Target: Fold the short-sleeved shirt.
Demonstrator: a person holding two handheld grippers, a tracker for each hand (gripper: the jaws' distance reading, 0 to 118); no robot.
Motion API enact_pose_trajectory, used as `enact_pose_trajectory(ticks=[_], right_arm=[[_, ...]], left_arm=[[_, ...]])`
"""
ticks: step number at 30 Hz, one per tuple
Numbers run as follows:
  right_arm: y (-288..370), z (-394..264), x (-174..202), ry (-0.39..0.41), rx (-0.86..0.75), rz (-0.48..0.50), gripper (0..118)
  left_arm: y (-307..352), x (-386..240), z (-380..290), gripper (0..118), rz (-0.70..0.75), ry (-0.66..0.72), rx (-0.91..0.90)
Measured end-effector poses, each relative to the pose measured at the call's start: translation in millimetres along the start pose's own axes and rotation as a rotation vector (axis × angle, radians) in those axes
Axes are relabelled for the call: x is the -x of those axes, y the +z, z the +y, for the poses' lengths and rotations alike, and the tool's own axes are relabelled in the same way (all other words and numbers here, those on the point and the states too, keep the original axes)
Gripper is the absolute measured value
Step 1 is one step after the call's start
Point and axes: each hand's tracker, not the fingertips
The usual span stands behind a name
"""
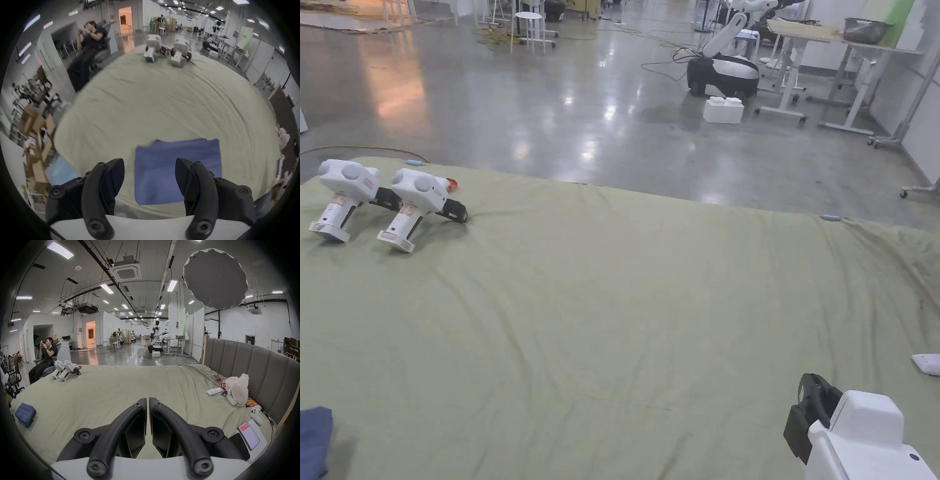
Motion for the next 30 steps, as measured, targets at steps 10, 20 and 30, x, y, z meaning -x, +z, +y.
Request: enact_pose_trajectory(ticks=[10,20,30], right_arm=[[-6,-2,7,-0.002,-0.018,0.000,3],[-15,4,20,0.003,-0.032,-0.002,3],[-14,17,18,-0.002,-0.078,-0.034,3]], left_arm=[[7,-62,-19,70,-0.104,-0.013,-0.300],[14,-255,-54,69,-0.136,-0.128,-0.637],[35,-362,-58,55,-0.220,-0.167,-0.790]])
